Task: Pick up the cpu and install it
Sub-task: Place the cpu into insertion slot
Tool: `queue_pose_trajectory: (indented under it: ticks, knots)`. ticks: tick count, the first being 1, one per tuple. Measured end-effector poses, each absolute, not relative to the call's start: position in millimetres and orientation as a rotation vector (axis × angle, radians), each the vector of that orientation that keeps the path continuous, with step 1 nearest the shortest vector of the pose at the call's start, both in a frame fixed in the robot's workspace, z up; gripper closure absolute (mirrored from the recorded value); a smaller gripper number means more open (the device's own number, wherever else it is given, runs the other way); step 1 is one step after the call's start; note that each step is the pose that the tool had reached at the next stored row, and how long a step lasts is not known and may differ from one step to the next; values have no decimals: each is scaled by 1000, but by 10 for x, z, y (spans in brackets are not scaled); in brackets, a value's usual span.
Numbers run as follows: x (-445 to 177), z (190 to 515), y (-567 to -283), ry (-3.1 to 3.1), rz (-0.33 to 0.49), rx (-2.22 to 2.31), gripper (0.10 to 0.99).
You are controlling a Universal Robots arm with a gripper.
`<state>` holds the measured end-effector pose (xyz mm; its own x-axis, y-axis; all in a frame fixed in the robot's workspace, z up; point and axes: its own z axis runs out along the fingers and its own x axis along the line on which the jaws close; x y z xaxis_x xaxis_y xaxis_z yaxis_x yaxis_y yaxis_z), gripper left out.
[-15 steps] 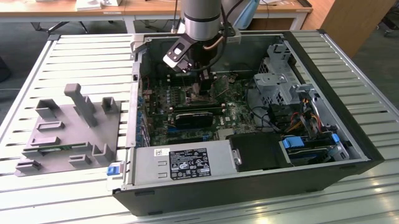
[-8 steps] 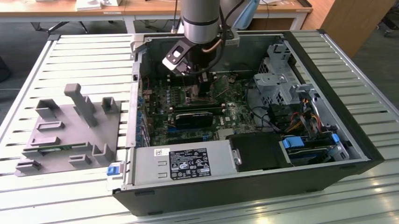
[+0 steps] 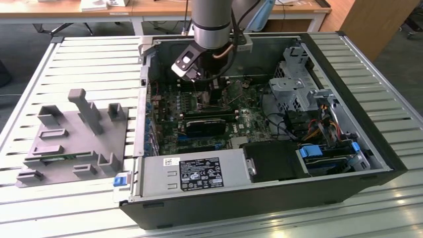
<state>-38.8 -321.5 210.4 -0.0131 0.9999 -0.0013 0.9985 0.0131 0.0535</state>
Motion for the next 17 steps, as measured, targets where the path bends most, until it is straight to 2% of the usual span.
queue_pose_trajectory:
  ticks: [17]
  knots:
    - [-393, 1994, -3200, 2208, 58, 2179, 557]
